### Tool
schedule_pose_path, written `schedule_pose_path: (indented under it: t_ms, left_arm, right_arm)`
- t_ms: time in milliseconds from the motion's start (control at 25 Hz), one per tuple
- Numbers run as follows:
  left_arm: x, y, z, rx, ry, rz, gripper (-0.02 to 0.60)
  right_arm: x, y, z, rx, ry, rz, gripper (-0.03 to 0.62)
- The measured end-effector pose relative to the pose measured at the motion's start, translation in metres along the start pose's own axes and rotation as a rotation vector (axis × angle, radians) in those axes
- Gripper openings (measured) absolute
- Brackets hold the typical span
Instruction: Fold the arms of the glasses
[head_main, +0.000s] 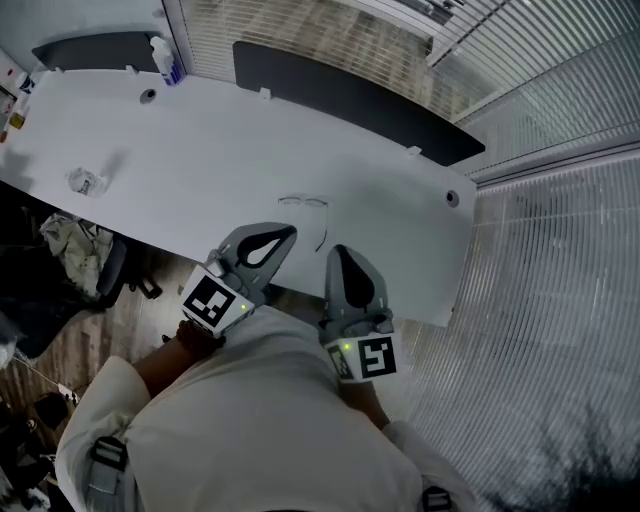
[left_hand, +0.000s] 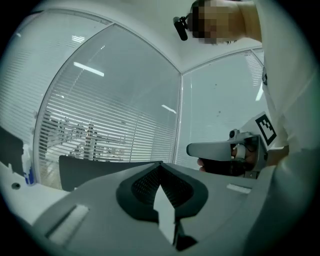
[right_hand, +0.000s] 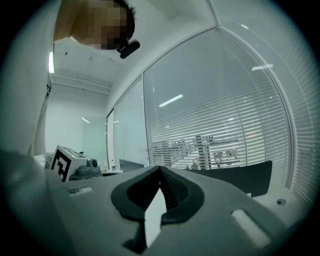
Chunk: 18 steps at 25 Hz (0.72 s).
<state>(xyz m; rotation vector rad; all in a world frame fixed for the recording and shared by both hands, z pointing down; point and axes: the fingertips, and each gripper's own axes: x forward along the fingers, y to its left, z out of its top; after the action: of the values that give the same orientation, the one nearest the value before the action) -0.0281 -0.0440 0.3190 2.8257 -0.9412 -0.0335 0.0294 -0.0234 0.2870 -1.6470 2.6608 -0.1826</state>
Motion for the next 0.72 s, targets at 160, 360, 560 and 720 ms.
schedule_pose_path:
  t_ms: [160, 360, 560, 720]
  left_arm:
    - [0.015, 0.007, -0.005, 0.003, 0.006, -0.021, 0.003]
    - [0.030, 0.006, -0.005, 0.008, 0.051, -0.041, 0.003]
    - [0.038, 0.002, -0.016, -0.010, 0.077, -0.055, 0.003]
    - [0.037, 0.002, -0.042, -0.033, 0.142, -0.033, 0.003]
  right_arm:
    - [0.005, -0.017, -0.005, 0.018, 0.011, -0.025, 0.002]
    - [0.009, -0.030, -0.007, -0.020, 0.037, -0.022, 0.002]
    - [0.014, -0.039, -0.019, -0.001, 0.081, -0.010, 0.002]
    - [0.012, -0.041, -0.041, 0.035, 0.136, -0.001, 0.002]
